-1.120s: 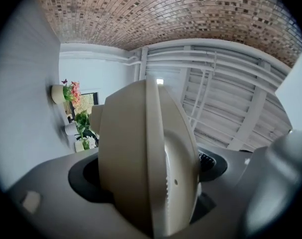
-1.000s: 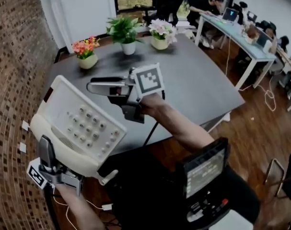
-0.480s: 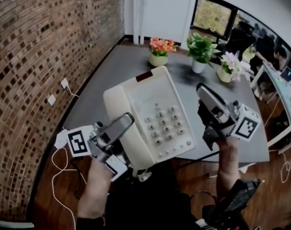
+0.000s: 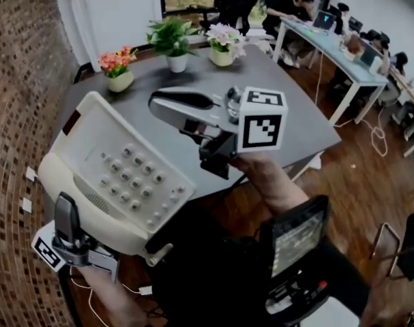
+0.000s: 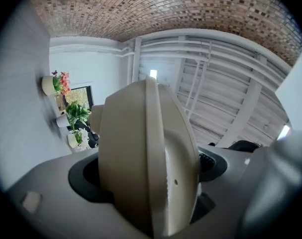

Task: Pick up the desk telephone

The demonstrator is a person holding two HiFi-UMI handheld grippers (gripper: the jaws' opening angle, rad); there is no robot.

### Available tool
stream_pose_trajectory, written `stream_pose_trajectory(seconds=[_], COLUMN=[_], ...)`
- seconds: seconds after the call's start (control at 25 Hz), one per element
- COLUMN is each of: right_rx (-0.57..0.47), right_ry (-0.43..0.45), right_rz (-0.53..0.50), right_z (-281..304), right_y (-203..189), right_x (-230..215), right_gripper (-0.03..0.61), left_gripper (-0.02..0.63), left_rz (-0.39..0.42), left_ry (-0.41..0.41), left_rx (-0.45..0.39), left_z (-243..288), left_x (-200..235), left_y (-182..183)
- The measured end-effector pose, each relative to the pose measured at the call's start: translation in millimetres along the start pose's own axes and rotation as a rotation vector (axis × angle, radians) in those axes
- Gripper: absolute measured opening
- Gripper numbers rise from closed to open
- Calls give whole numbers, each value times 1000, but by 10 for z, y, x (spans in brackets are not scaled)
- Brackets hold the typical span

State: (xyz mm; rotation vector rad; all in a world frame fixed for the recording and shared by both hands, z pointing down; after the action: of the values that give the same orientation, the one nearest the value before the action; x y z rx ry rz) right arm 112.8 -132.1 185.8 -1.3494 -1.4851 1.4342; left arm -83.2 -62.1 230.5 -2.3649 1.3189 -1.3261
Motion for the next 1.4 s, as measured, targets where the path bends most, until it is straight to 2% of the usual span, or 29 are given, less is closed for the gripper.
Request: stream_pose_trajectory(seconds=[0.2,0.4,0.64,1.0,1.4], right_rx=[22,54,62,77,94], right_ry=[-22,-87,-81,-93,-108], right_rz=[-44,-93,-153,-204,-242], right_z=[-148,-260,-231,-237,-123], right_y=[42,49,18,-5,128], right_x=[167,243,273,320,173], right_gripper=[48,31,0,0,0], left_gripper=[468,468,468,468,468], left_rz=[15,-7,-1,0,52], left_ry=[-11,-38,-18,9,45], left_rx=[10,23,30,36,-6], left_z=[111,189,136,91,208], left_x=[-131,-133,-105,-52,128], left_y=[-124,-137,-147,-146,460])
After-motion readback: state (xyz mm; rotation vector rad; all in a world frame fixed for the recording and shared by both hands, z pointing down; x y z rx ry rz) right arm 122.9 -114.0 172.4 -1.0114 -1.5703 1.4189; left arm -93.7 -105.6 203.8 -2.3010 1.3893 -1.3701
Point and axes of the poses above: the fingertips, and each gripper's own axes: z forward along the fingers, x to its left, y out of its top, the point moved 4 cm from there along -z, backward along the fingers, and after that the axes turned 6 degrees about x, right-handed, at the moved point
